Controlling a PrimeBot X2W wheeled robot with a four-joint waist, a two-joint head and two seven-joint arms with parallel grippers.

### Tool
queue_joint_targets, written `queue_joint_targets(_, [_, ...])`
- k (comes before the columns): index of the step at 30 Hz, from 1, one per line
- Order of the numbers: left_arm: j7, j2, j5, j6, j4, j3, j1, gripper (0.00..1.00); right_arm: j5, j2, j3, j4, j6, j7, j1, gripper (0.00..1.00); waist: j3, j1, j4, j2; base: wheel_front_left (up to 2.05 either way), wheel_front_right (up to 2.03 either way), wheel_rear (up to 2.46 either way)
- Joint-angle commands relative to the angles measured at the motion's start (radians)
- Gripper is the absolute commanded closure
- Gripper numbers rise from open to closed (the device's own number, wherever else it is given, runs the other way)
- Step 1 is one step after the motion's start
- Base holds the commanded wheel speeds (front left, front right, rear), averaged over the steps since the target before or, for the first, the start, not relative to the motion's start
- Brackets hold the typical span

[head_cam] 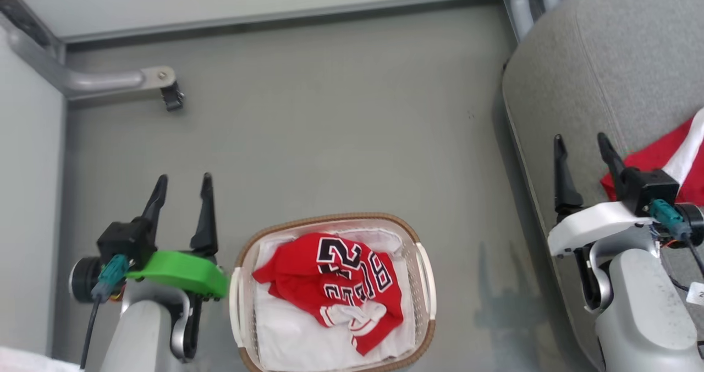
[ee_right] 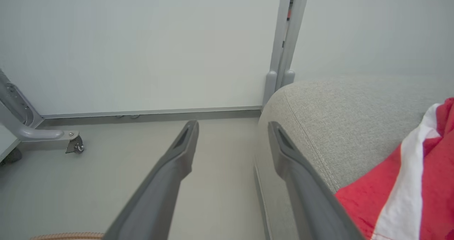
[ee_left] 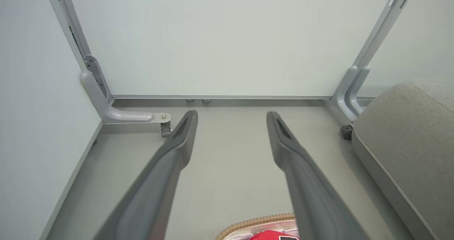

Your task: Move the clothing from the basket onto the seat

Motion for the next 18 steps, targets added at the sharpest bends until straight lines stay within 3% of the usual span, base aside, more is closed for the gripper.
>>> queue_joint_targets(1, [-0.001,-0.004,0.017,0.006,-0.001,0.021,0.027,0.00,-0.010,-0.003,0.011,-0.012,-0.001,-0.002,0.022,0.00,-0.072,0.0001,0.051,0.0000,0.00,0.00,0.00])
queue_joint_targets(10, [-0.001,-0.020,0.092,0.028,-0.006,0.117,0.118,0.00,-0.029,0.004,0.071,-0.043,-0.001,-0.002,0.095,0.00,-0.157,0.0001,0.059,0.0000,0.00,0.00,0.00])
queue_joint_targets(18, [-0.001,-0.025,0.089,0.048,-0.034,0.136,0.197,0.00,-0.021,0.009,0.097,-0.056,-0.001,-0.002,0.168,0.00,-0.208,0.0001,0.061,0.0000,0.00,0.00,0.00])
